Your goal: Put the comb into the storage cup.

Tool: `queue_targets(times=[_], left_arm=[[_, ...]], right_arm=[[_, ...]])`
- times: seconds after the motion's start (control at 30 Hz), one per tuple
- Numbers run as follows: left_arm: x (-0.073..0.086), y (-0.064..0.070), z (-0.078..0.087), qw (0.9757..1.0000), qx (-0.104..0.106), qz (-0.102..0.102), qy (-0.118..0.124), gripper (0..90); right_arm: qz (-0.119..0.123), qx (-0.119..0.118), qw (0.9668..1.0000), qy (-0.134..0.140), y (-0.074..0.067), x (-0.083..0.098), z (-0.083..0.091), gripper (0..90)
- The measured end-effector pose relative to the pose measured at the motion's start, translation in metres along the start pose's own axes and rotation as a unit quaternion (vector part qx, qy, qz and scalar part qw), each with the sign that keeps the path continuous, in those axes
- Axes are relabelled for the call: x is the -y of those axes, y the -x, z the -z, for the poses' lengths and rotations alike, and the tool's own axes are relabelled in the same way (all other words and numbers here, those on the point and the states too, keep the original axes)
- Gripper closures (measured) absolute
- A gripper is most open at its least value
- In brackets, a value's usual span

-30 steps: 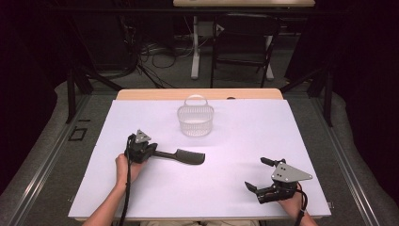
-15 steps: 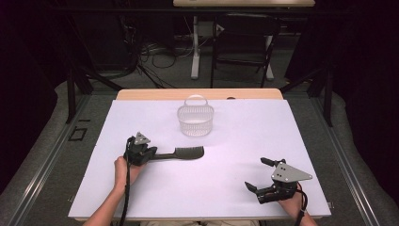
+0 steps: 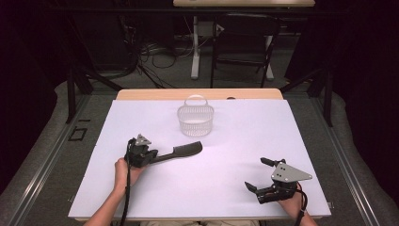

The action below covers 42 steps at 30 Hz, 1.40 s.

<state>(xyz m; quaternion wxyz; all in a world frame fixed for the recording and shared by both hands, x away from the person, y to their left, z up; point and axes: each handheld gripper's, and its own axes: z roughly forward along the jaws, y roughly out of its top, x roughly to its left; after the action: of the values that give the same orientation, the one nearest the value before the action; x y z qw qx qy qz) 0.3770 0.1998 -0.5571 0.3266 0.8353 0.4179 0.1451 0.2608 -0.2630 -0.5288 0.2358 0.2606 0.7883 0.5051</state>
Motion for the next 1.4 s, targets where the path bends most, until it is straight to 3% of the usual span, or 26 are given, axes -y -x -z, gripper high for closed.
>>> queue_targets(times=[0.7, 0.93, 1.03, 1.13, 1.27, 1.4], left_arm=[[-0.001, 0.006, 0.002, 0.9999, 0.01, 0.006, -0.004, 88.7], [-0.001, 0.003, 0.009, 0.9993, 0.009, 0.019, 0.03, 65.6], [-0.001, 0.0, 0.014, 0.9991, -0.001, 0.017, 0.039, 56.5], [-0.003, -0.003, 0.017, 0.9987, -0.003, 0.024, 0.045, 40.8], [-0.005, -0.005, 0.022, 0.9977, 0.006, 0.011, 0.067, 25.6], [-0.005, -0.007, 0.018, 0.9989, 0.001, 0.014, 0.044, 14.9]], right_arm=[[0.002, -0.001, 1.0, -0.002, -0.001, 0.0, -0.001, 1.7], [0.001, 0.0, 1.0, -0.001, -0.001, 0.0, 0.0, 1.7], [0.003, 0.001, 1.0, -0.002, -0.001, 0.0, 0.0, 1.7], [0.0, -0.003, 1.0, 0.0, -0.001, 0.0, 0.0, 1.7], [-0.002, -0.005, 1.0, 0.001, 0.0, 0.0, 0.0, 1.7], [-0.003, -0.007, 1.0, 0.0, -0.001, 0.0, -0.001, 1.7]])
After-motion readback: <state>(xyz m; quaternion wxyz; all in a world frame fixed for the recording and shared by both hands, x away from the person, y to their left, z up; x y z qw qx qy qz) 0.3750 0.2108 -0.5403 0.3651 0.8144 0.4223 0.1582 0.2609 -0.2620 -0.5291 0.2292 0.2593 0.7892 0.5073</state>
